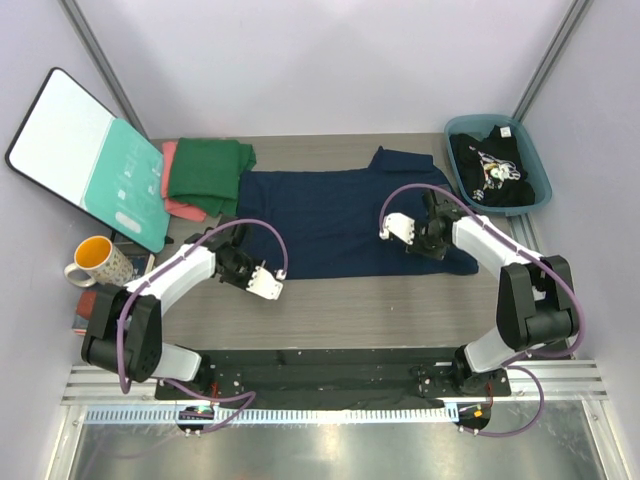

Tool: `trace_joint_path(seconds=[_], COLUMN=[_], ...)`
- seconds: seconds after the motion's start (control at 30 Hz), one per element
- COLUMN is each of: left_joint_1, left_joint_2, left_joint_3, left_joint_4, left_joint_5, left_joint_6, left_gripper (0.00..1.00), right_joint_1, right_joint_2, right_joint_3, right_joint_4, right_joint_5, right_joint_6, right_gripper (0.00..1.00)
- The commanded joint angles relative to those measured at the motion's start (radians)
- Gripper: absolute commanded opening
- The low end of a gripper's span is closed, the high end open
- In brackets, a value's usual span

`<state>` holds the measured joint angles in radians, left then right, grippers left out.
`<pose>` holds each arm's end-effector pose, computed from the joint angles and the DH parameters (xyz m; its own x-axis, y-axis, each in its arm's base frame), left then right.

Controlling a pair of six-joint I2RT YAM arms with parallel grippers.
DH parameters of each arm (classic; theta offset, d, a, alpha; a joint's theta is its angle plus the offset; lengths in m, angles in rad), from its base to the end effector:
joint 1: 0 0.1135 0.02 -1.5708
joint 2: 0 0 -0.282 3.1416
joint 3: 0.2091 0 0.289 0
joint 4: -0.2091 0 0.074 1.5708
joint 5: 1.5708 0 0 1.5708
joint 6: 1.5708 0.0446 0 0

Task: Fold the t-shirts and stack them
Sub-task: Fold the flattened tshirt in 1/3 of the way

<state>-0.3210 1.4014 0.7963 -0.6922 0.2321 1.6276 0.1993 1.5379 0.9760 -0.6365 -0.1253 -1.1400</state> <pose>0.2537 -0.0952 0.1669 0.4173 0.8852 -0.2058 0.8914 -0.3546 0.2822 0.3174 0.0698 0.1853 -0.1623 -0.9525 -0.2577 -0.9302 0.2348 -0.2820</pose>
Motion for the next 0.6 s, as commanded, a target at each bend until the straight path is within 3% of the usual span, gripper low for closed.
trace_joint_path(seconds=[0.0, 0.17, 0.27, 0.57], left_joint_1=[-0.006, -0.006, -0.006, -0.006], left_joint_2=[-0.045, -0.088, -0.084, -0.03], left_joint_3=[-0.019, -0.075, -0.097, -0.098], left_joint_4=[0.003, -0.004, 0.009, 0.051], left_joint_5=[0.009, 0.018, 0.021, 0.019], left_joint_6=[-0.008, 0.014, 0.021, 0.038], left_gripper=[0.32, 0.4, 0.42, 0.42], right_joint_1=[-0.001, -0.001, -0.001, 0.002], right_joint_2=[-0.038, -0.132, -0.174, -0.157], right_joint_3=[0.033, -0.032, -0.111, -0.206], right_joint_4=[-0.086, -0.18, -0.181, -0.062], right_joint_5=[-0.026, -0.053, -0.037, -0.014], right_joint_6=[-0.033, -0.122, -0.19, -0.168], right_gripper=[0.05, 0.34, 0.43, 0.49])
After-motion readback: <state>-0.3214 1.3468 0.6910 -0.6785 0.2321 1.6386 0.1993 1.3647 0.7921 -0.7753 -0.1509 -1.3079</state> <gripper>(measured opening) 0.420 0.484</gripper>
